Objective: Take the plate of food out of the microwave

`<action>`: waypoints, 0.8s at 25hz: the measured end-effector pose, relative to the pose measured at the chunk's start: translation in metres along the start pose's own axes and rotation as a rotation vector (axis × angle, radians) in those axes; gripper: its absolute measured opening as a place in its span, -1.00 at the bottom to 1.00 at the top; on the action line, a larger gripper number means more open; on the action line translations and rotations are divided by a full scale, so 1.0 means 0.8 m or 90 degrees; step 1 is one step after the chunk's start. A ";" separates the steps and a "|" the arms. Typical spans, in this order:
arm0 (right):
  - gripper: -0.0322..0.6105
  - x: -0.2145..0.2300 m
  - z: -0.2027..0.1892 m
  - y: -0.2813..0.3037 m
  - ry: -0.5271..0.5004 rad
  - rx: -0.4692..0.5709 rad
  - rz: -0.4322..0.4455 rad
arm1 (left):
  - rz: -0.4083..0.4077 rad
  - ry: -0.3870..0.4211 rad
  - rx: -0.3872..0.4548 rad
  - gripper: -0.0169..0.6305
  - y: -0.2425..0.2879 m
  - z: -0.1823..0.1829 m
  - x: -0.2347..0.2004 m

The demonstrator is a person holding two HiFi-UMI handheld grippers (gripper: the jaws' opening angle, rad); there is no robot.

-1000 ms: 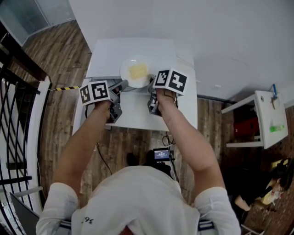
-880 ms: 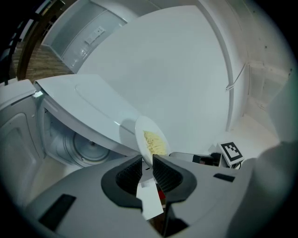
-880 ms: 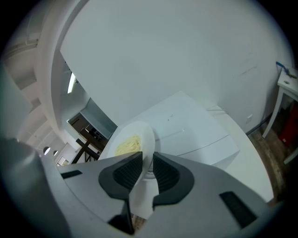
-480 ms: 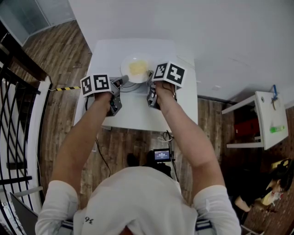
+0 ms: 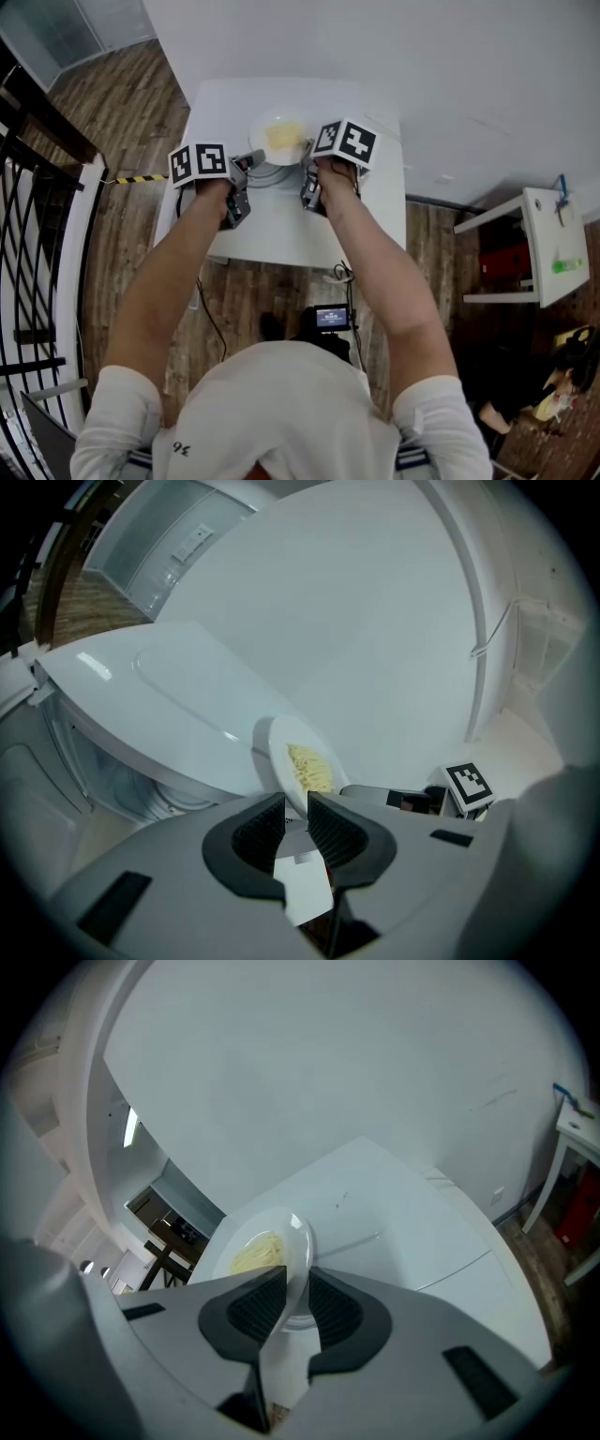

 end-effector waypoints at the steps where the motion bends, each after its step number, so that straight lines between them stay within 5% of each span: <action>1: -0.67 0.000 0.002 0.002 0.004 -0.001 -0.003 | 0.001 -0.003 -0.001 -0.76 0.001 0.002 -0.001; 20: -0.69 0.006 0.038 0.020 0.025 0.022 -0.055 | -0.045 -0.036 0.001 -0.75 0.001 0.022 -0.009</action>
Point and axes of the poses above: the fingertips, and each gripper's own axes: y forward along the fingers, x to its right, z out of its top, the point moved 2 cm from there along -y, backward along the fingers, and after that the axes turned 4 degrees about -z, right-handed, at the moved point
